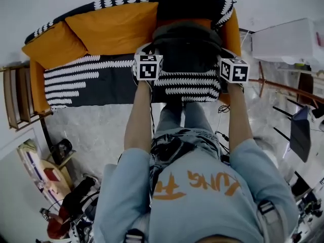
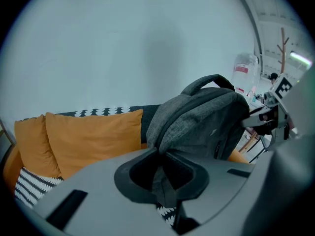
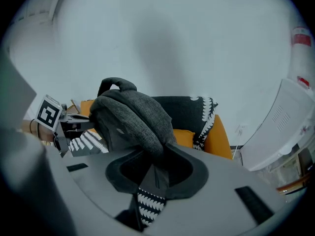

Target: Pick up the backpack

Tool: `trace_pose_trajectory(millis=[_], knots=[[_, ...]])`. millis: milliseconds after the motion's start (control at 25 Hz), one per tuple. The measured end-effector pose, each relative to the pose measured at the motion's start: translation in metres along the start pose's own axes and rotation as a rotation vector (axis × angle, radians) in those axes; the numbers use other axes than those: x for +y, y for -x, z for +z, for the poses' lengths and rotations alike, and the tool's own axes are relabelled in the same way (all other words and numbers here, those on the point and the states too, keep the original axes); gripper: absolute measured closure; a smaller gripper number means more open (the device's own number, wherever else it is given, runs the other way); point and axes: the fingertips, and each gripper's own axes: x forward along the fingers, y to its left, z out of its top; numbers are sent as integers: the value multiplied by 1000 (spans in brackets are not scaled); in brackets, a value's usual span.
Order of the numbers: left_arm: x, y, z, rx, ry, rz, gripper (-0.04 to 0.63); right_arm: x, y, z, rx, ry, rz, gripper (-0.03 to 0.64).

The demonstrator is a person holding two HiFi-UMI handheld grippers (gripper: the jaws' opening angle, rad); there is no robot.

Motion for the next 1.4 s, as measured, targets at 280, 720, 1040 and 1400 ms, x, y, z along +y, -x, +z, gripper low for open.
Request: trace_pose_trajectory(millis=[280,720,1040,1400], knots=[[-4,26,18,-30,21,-14,551,4,21,19,-17,-2,-3,541],[-21,73,79,-155,32,-42,551,0,79,92,-100,47,-33,546],[-19,111,149,-283,44,-45,551,6,121,155,-214,60,-50,548],[-10,167,216,-426,6,-12,552,28,167,207,-393,76,-43,557]])
